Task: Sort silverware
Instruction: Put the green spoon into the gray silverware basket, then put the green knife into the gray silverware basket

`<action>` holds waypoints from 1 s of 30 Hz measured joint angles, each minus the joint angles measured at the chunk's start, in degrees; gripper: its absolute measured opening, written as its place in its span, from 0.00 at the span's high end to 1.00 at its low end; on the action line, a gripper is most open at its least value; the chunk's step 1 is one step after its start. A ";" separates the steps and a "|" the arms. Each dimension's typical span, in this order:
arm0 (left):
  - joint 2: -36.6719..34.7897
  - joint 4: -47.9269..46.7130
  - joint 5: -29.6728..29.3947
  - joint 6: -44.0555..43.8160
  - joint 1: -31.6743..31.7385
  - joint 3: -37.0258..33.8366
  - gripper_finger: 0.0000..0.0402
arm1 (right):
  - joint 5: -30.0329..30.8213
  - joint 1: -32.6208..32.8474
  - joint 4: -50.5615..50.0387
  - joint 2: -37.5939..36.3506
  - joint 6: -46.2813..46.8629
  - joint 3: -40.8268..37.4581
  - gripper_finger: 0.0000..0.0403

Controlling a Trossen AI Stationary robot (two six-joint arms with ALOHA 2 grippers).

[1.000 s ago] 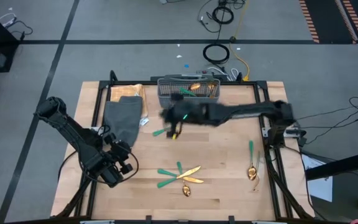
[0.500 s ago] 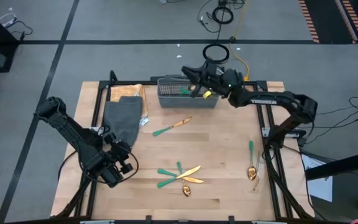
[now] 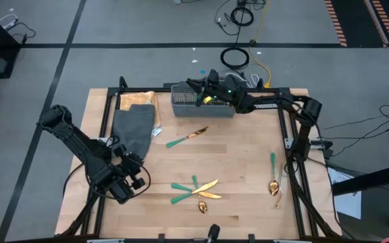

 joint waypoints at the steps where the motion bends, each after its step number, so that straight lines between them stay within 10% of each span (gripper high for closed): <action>1: 0.00 0.01 0.29 0.00 -0.02 0.00 0.89 | -0.46 -0.19 -0.46 0.85 -0.41 -0.01 1.00; 17: 0.02 0.02 1.14 0.02 -0.02 0.00 0.89 | -1.54 -0.57 -3.31 0.56 0.14 0.11 0.74; 21: 0.02 0.00 0.27 0.04 -0.02 0.00 0.89 | -9.78 0.16 -5.44 -1.01 0.06 -0.09 0.69; 25: 0.02 -0.10 -0.81 0.09 0.08 0.00 0.89 | -16.02 5.80 -21.01 -6.35 -9.72 0.24 0.66; 30: 0.02 0.05 -2.97 0.04 0.22 0.00 0.89 | -5.73 14.34 -50.42 -6.58 -25.96 7.55 0.65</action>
